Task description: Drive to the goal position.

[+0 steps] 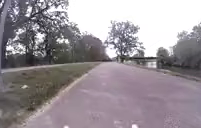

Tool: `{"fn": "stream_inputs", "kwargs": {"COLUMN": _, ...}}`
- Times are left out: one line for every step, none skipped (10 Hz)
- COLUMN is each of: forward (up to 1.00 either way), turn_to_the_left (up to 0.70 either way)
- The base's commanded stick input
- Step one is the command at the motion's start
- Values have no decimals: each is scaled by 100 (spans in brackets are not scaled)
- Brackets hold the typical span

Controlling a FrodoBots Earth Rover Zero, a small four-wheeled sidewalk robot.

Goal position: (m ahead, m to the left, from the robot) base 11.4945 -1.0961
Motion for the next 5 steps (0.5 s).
{"fn": "stream_inputs", "kwargs": {"forward": 85, "turn_to_the_left": 0}}
{"fn": "stream_inputs", "kwargs": {"forward": 97, "turn_to_the_left": 0}}
{"fn": "stream_inputs", "kwargs": {"forward": 100, "turn_to_the_left": 0}}
{"fn": "stream_inputs", "kwargs": {"forward": 100, "turn_to_the_left": 0}}
{"fn": "stream_inputs", "kwargs": {"forward": 100, "turn_to_the_left": 0}}
